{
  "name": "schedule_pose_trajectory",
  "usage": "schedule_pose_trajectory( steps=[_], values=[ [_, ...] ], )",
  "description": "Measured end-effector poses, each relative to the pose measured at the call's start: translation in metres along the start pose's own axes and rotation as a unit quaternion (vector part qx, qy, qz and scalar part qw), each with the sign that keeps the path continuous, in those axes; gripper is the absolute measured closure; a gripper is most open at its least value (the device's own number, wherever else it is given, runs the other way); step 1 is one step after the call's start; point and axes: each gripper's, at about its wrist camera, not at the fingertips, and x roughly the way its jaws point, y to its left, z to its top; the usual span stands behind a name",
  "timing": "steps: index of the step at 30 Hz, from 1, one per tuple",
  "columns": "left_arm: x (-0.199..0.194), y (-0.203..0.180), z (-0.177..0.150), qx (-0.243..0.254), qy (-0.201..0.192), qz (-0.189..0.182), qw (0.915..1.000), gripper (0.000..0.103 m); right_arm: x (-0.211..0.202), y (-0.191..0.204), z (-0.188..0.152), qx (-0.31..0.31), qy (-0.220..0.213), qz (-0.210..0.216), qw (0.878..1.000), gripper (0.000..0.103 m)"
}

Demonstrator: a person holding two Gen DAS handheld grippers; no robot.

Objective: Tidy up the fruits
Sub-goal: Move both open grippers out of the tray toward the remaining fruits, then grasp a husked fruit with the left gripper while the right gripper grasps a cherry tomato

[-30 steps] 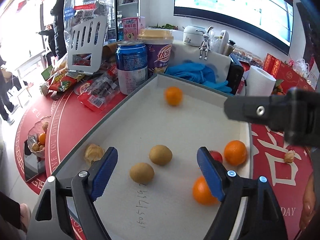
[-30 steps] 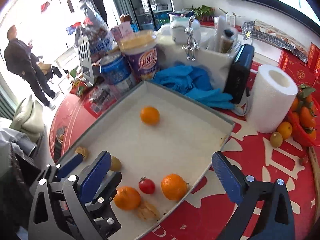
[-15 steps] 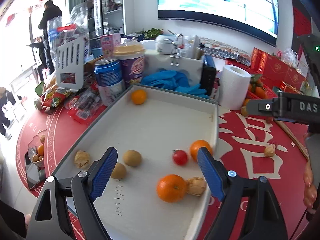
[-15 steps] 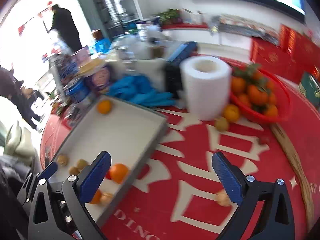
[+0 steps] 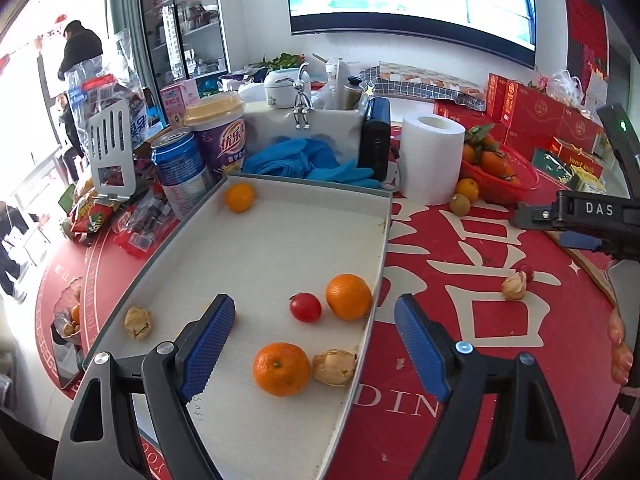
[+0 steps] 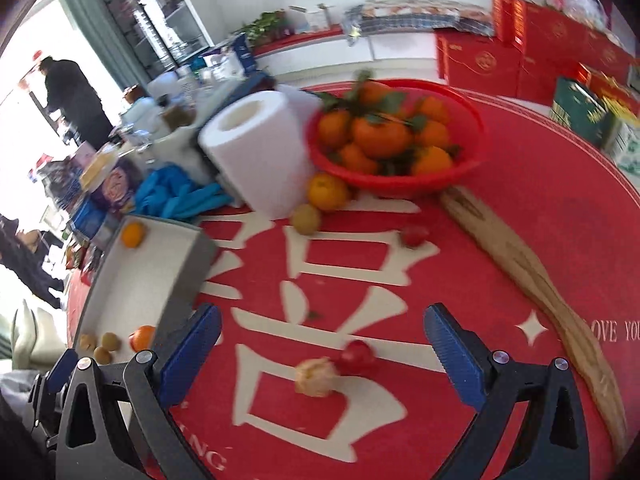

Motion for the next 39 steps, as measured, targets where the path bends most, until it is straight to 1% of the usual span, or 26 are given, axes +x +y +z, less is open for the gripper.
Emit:
schedule_pose_trajectory(
  steps=[5, 9, 12, 16, 21, 22, 23, 24, 25, 28, 29, 30, 31, 32, 33, 34, 37, 39],
  values=[
    [-0.002, -0.010, 0.002, 0.001, 0.002, -0.013, 0.9999, 0.018, 0.002, -0.037, -0.001, 0.038, 0.009, -0.020, 0.999, 0.001],
    [-0.001, -0.024, 0.002, 0.017, 0.008, -0.024, 0.9996, 0.018, 0.006, -0.053, -0.003, 0.041, 0.015, -0.041, 0.998, 0.001],
    [0.001, -0.035, 0.000, 0.030, 0.012, -0.030, 0.9990, 0.018, 0.011, -0.054, -0.003, 0.031, 0.013, -0.050, 0.998, 0.001],
    [0.001, -0.046, -0.005, 0.048, 0.016, -0.039, 0.9980, 0.018, 0.016, -0.046, -0.001, 0.004, -0.003, -0.060, 0.998, 0.002],
    [0.003, -0.057, -0.010, 0.062, 0.027, -0.049, 0.9965, 0.018, 0.034, -0.034, 0.012, -0.021, -0.015, -0.071, 0.997, 0.002],
    [0.003, -0.059, -0.010, 0.064, 0.030, -0.051, 0.9962, 0.018, 0.038, -0.032, 0.014, -0.023, -0.016, -0.073, 0.997, 0.006],
    [0.003, -0.060, -0.010, 0.067, 0.032, -0.054, 0.9958, 0.018, 0.043, -0.031, 0.017, -0.025, -0.012, -0.075, 0.997, 0.022],
    [0.002, -0.061, -0.010, 0.067, 0.034, -0.058, 0.9955, 0.018, 0.048, -0.030, 0.019, -0.024, -0.005, -0.072, 0.997, 0.030],
    [0.002, -0.062, -0.009, 0.067, 0.036, -0.064, 0.9950, 0.018, 0.050, -0.028, 0.020, -0.028, -0.010, -0.079, 0.996, 0.034],
    [0.001, -0.068, -0.005, 0.067, 0.037, -0.076, 0.9941, 0.018, 0.055, -0.024, 0.025, -0.036, -0.013, -0.090, 0.995, 0.034],
    [0.002, -0.071, -0.003, 0.069, 0.036, -0.079, 0.9938, 0.018, 0.056, -0.022, 0.025, -0.042, -0.015, -0.095, 0.994, 0.038],
    [0.003, -0.075, -0.002, 0.072, 0.035, -0.081, 0.9934, 0.018, 0.057, -0.020, 0.025, -0.051, -0.018, -0.103, 0.993, 0.044],
    [0.005, -0.078, 0.000, 0.074, 0.036, -0.084, 0.9930, 0.018, 0.057, -0.018, 0.024, -0.062, -0.022, -0.117, 0.991, 0.066],
    [0.008, -0.084, 0.001, 0.075, 0.039, -0.091, 0.9922, 0.018, 0.056, -0.018, 0.022, -0.072, -0.026, -0.126, 0.989, 0.081],
    [0.011, -0.088, 0.002, 0.076, 0.042, -0.098, 0.9913, 0.018, 0.055, -0.019, 0.020, -0.071, -0.027, -0.118, 0.990, 0.085],
    [0.015, -0.094, 0.003, 0.077, 0.047, -0.110, 0.9898, 0.018, 0.052, -0.022, 0.018, -0.067, -0.026, -0.109, 0.991, 0.093],
    [0.026, -0.111, 0.005, 0.086, 0.053, -0.123, 0.9873, 0.018, 0.037, -0.040, 0.007, -0.039, -0.019, -0.070, 0.997, 0.095],
    [0.034, -0.124, 0.007, 0.095, 0.053, -0.124, 0.9862, 0.018, 0.022, -0.050, -0.005, -0.034, -0.024, -0.061, 0.997, 0.095]
  ],
)
